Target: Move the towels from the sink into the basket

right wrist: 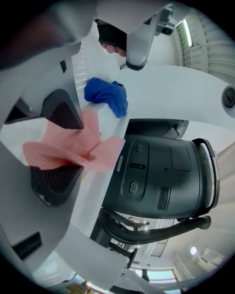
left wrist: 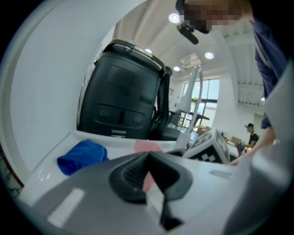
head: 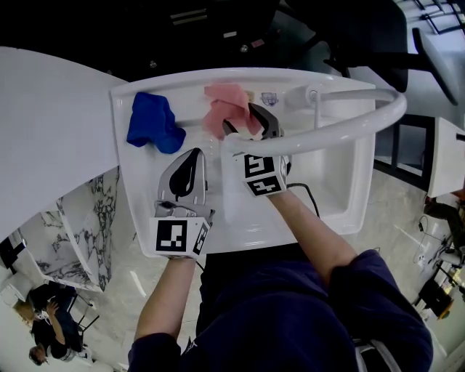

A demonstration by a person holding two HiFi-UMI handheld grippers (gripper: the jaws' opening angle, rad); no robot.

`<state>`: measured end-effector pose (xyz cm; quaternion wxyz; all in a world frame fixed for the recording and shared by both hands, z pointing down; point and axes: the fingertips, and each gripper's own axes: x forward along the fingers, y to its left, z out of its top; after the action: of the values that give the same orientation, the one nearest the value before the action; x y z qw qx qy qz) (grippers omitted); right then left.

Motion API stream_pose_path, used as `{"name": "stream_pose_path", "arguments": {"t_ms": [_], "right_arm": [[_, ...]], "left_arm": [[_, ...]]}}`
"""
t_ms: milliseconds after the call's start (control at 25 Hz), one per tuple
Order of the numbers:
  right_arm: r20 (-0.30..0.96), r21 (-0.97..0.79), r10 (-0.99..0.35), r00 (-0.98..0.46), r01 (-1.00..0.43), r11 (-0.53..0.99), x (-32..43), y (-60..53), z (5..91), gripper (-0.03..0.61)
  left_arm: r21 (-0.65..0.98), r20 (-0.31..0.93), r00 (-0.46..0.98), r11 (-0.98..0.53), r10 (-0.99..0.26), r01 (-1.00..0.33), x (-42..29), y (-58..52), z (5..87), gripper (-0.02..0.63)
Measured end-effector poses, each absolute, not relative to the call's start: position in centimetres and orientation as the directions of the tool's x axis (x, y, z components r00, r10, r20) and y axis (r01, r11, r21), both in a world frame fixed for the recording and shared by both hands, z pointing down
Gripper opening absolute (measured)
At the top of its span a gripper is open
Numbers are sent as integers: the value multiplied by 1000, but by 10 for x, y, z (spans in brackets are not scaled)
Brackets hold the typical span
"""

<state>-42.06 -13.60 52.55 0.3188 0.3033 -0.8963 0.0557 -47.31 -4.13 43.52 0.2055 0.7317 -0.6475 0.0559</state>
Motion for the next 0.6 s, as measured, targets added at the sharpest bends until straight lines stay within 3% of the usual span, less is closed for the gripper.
{"name": "stream_pose_path", "arguments": {"t_ms": [80,200,320,600], "right_arm": [[601,114,-525,-602,-586,802,-419,-139,525,205],[601,141,-523,-604,-564,814,-421,-138,524,165],[596,167,-531,-602,-554,816,-423,-134,523,48],[573,139,-510,-641,-538,831,-421,-129,512,23]], "left_arm": [[230,347,155,-76,-925,-970,-474,-41,436,3],[230,349,155,-76,-924,-970,-474,-42,436,2],[231,348,155,-76,-925,-970,-474,-42,437,2],[233,341,163,-85,-926,-969,-470,-40,435,2]]}}
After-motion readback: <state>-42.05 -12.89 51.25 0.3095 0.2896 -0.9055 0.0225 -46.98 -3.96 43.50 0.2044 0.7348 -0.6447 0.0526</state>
